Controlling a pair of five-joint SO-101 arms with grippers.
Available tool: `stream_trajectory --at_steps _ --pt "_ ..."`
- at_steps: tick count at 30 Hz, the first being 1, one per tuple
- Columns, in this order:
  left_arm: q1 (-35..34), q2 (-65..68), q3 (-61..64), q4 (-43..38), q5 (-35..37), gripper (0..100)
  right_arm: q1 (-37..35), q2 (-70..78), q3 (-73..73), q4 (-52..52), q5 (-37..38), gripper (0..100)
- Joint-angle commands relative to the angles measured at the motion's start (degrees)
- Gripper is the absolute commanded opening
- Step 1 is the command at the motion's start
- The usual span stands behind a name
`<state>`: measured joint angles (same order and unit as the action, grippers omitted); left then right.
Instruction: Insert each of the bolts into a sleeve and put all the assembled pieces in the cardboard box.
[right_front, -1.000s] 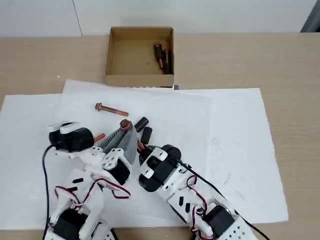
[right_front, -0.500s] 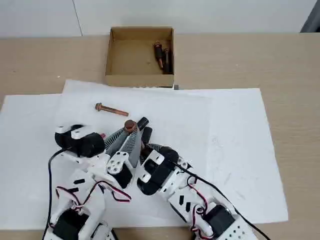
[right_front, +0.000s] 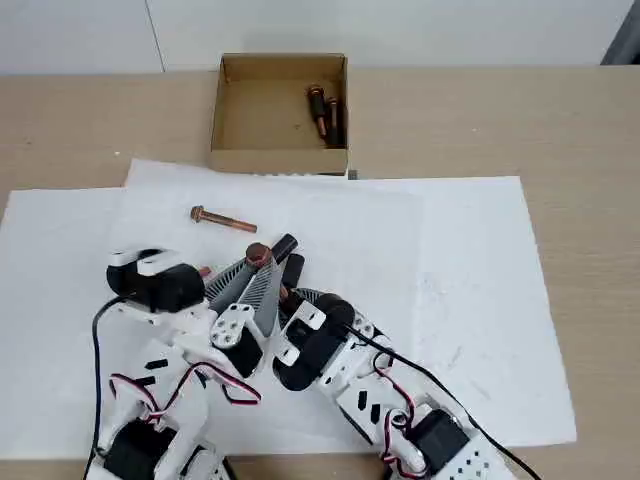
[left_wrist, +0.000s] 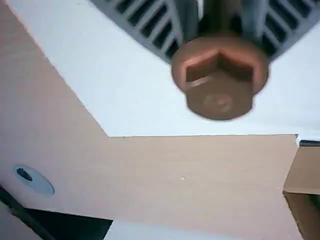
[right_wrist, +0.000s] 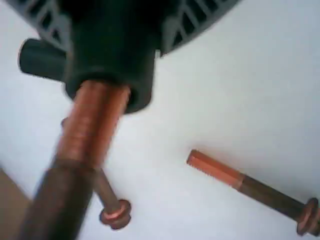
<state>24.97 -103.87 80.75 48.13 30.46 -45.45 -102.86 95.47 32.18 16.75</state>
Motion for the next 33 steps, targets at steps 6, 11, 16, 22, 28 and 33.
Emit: stream_trajectory --at_steps 6,11,16,22,28,33 --pt "0.4 -0.3 0.2 -6.7 1.6 1 -0.7 -0.7 0.2 -2.7 0.5 0.4" --pt "0.4 -0.3 0.3 -9.2 3.1 1 -0.7 -0.7 -0.1 -2.8 -2.1 0.4" --pt "0.4 -0.3 2.8 -9.4 3.2 1 -0.7 -0.7 0.0 -2.8 -2.5 0.4" --pt "0.4 -0.4 3.0 -10.5 3.2 1 1.7 -0.7 -0.1 -4.0 -5.5 0.4" --pt "0.7 -0.4 4.1 -11.4 3.2 1 2.5 -0.7 -0.1 -4.6 -6.5 0.4" --pt "0.9 -0.4 6.6 -11.3 2.9 1 2.3 -0.7 0.0 -4.6 -6.5 0.4"
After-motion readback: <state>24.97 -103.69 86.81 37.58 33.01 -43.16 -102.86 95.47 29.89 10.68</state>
